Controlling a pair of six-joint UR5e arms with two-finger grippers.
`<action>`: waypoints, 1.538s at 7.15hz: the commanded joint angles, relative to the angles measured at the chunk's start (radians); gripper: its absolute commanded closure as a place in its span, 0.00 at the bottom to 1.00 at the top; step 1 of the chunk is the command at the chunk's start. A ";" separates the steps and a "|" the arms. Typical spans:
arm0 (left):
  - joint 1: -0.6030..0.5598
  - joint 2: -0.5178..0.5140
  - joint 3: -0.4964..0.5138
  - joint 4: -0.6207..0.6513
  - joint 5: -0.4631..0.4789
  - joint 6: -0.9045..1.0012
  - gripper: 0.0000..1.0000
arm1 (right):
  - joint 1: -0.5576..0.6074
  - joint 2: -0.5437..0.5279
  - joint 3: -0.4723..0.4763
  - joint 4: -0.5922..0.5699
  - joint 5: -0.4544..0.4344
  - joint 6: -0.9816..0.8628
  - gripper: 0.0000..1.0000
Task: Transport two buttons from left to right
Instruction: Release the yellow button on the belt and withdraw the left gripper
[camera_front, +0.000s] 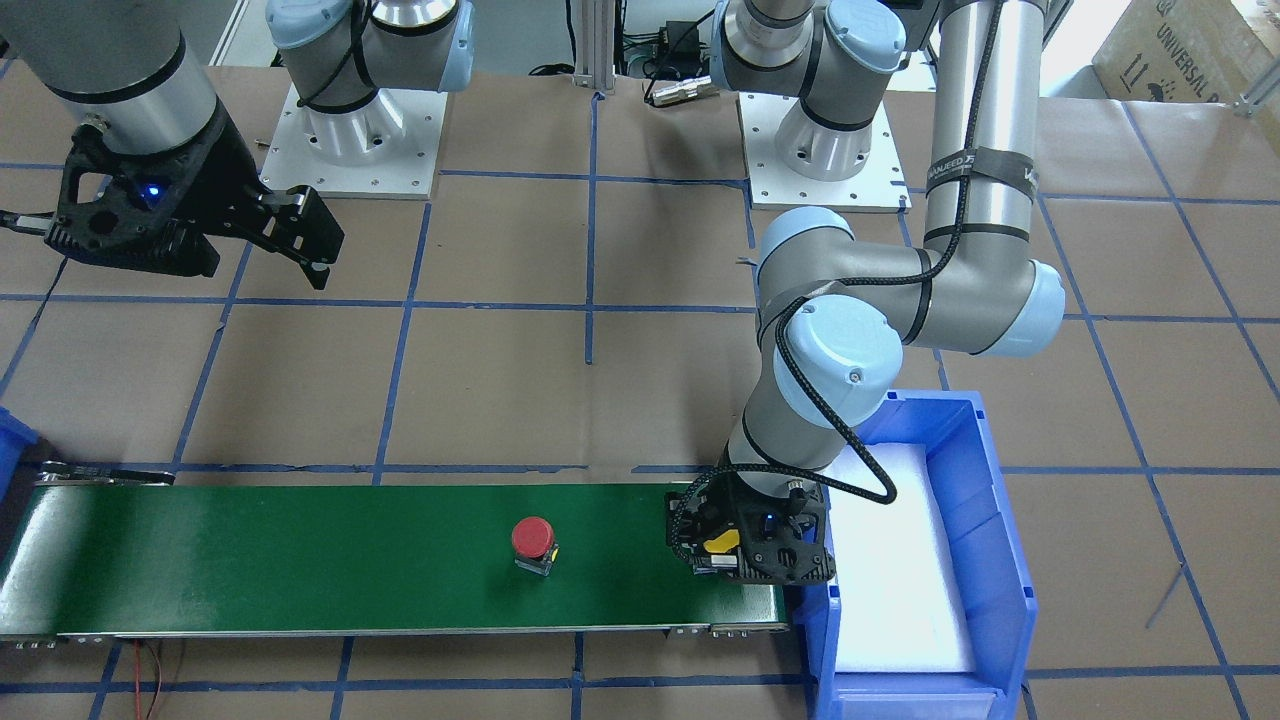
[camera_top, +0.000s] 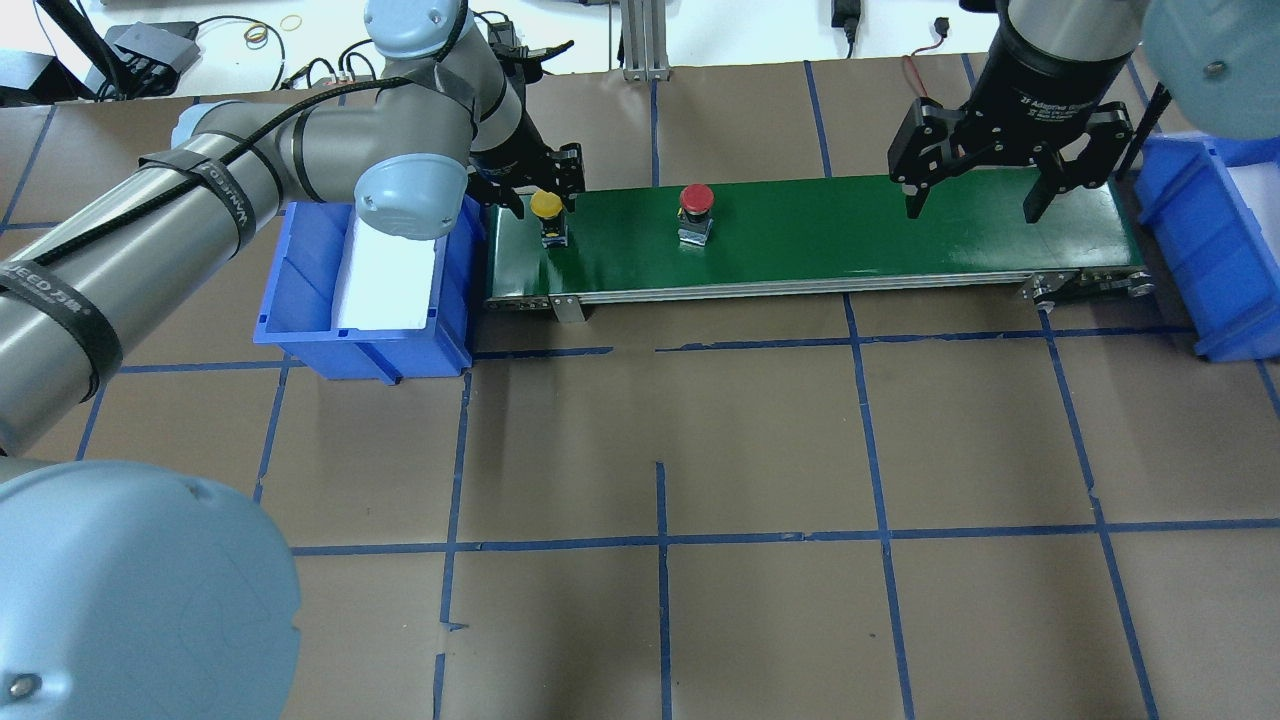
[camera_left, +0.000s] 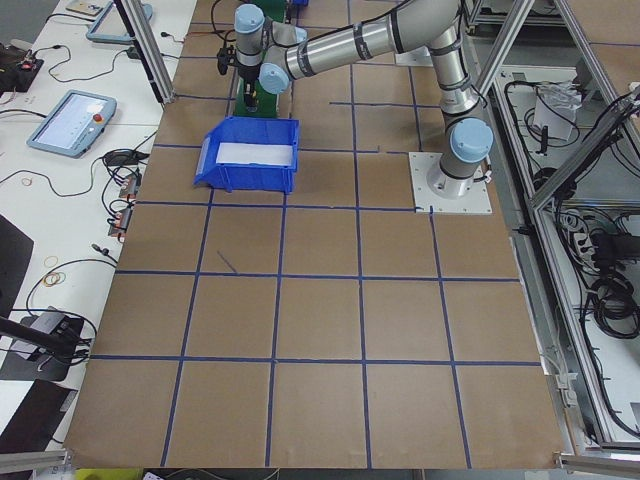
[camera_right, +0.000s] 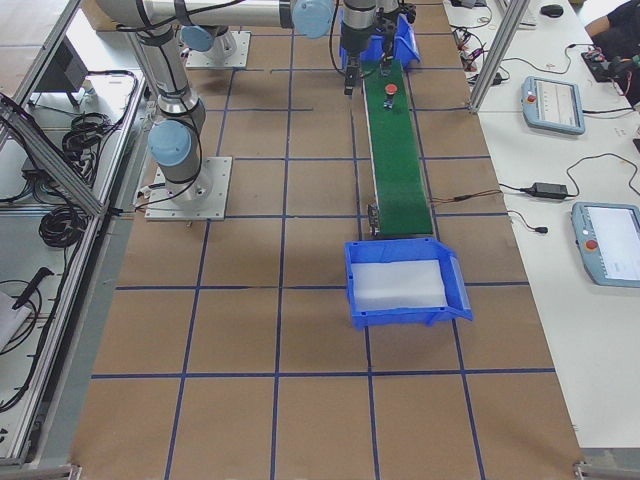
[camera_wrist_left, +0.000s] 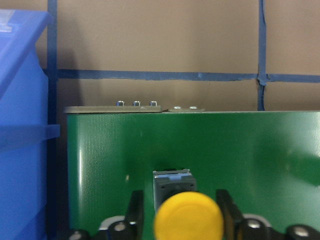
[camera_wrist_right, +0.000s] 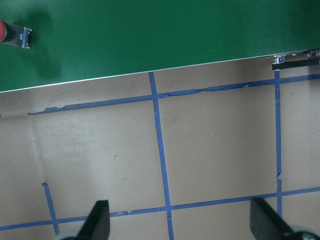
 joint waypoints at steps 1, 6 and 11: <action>0.003 0.045 0.012 -0.034 0.007 0.003 0.00 | 0.003 -0.001 0.001 0.000 0.000 0.002 0.00; 0.199 0.408 -0.018 -0.635 0.064 0.150 0.00 | 0.001 -0.001 0.001 0.000 0.000 0.000 0.00; 0.138 0.535 -0.026 -0.767 0.076 0.149 0.00 | 0.010 0.022 0.001 -0.032 -0.011 0.002 0.00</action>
